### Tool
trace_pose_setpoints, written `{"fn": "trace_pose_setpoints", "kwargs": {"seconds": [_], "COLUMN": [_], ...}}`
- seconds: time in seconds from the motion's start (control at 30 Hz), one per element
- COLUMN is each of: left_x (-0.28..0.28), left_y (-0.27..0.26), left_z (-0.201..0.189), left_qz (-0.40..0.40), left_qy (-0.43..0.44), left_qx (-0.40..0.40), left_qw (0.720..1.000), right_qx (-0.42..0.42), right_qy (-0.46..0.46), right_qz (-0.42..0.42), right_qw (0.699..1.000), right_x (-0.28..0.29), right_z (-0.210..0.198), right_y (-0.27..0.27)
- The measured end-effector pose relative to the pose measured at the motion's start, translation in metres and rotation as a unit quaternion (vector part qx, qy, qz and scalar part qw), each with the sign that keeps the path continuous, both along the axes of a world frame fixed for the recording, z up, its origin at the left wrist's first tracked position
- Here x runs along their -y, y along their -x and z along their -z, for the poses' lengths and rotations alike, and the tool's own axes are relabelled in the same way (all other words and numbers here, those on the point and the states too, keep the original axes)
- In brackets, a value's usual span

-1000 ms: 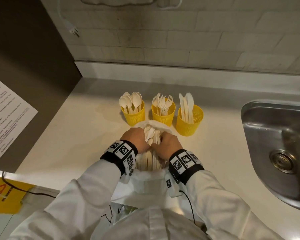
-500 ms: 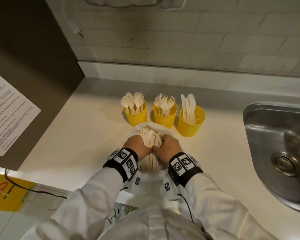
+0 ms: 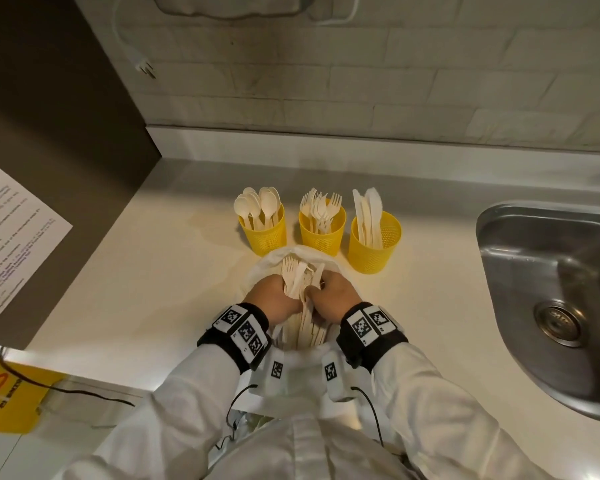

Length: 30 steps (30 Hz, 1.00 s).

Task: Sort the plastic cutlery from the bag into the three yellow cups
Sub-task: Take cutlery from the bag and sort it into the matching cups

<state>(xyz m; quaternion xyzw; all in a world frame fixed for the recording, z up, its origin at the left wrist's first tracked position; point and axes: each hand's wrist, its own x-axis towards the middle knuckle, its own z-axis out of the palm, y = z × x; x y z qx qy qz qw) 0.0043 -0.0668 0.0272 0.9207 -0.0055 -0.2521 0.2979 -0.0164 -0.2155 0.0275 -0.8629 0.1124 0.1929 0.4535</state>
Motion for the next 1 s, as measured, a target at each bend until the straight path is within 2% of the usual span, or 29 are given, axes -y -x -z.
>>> {"fn": "trace_pose_setpoints", "kwargs": {"seconds": [0.23,0.33,0.43,0.53,0.7,0.93,1.0], "left_x": [0.004,0.000,-0.005,-0.009,-0.004,-0.001,-0.003], "left_y": [0.004,0.005,0.006,0.004,0.007,0.006,0.005], "left_z": [-0.009,-0.008,-0.009,-0.002,-0.009,-0.008,-0.008], "left_qz": [0.002,-0.035,-0.069,-0.089,-0.081,-0.083,-0.092], "left_qy": [0.004,0.072,0.100,0.135,0.164,0.188,0.187], "left_qx": [0.023,-0.008,-0.060,-0.077,-0.071,-0.018,-0.032], "left_qw": [1.000,0.997,0.991,0.984,0.981,0.978,0.977], "right_qx": [-0.027,-0.036,-0.033,-0.029,-0.045,-0.020,-0.013], "right_qy": [-0.070,-0.100,-0.113,-0.113,-0.107,-0.057,-0.033], "right_qz": [0.025,0.045,0.041,0.034,0.073,0.048,0.035], "right_qw": [0.997,0.993,0.992,0.993,0.991,0.997,0.999], "right_x": [0.000,0.001,0.000,-0.004,-0.004,-0.002,-0.001], "right_z": [-0.006,-0.007,-0.012,-0.015,-0.013,-0.018,-0.018], "right_y": [-0.002,0.000,0.001,0.002,0.000,0.009,0.009]}}
